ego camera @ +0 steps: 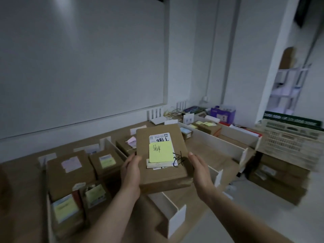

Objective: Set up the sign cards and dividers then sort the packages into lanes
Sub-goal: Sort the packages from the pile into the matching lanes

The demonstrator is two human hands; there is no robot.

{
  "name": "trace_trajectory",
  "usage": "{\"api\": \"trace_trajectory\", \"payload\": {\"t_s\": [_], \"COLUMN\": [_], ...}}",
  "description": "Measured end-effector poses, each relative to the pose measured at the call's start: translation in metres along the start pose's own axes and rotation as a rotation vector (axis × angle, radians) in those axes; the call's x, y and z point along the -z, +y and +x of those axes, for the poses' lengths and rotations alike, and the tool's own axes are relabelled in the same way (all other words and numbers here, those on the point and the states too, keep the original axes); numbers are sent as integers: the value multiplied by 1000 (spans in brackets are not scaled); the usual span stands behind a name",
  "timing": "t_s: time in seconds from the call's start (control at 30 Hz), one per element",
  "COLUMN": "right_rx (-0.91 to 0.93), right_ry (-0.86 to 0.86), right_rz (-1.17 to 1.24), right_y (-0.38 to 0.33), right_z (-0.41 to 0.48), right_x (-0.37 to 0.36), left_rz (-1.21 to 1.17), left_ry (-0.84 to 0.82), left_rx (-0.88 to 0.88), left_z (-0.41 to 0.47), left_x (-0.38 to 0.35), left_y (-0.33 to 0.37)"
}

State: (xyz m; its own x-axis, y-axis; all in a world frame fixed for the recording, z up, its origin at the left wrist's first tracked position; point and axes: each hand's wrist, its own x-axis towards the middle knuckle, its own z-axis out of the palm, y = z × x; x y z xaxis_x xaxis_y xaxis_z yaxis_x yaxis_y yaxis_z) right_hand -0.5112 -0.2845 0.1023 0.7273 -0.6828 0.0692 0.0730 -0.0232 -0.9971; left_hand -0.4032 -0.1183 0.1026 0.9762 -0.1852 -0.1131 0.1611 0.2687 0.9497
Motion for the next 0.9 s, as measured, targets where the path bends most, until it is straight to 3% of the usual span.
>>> {"api": "trace_trajectory", "payload": {"t_s": [0.47, 0.9], "right_rx": [1, -45], "right_ry": [231, 270], "right_rz": [-117, -117], "right_y": [6, 34], "right_z": [124, 203], "right_x": [68, 107], "left_rz": [28, 25], "left_ry": [-248, -279], "left_rx": [98, 191], "left_z": [106, 148], "left_x": [-149, -218], "left_y": [-45, -66]}}
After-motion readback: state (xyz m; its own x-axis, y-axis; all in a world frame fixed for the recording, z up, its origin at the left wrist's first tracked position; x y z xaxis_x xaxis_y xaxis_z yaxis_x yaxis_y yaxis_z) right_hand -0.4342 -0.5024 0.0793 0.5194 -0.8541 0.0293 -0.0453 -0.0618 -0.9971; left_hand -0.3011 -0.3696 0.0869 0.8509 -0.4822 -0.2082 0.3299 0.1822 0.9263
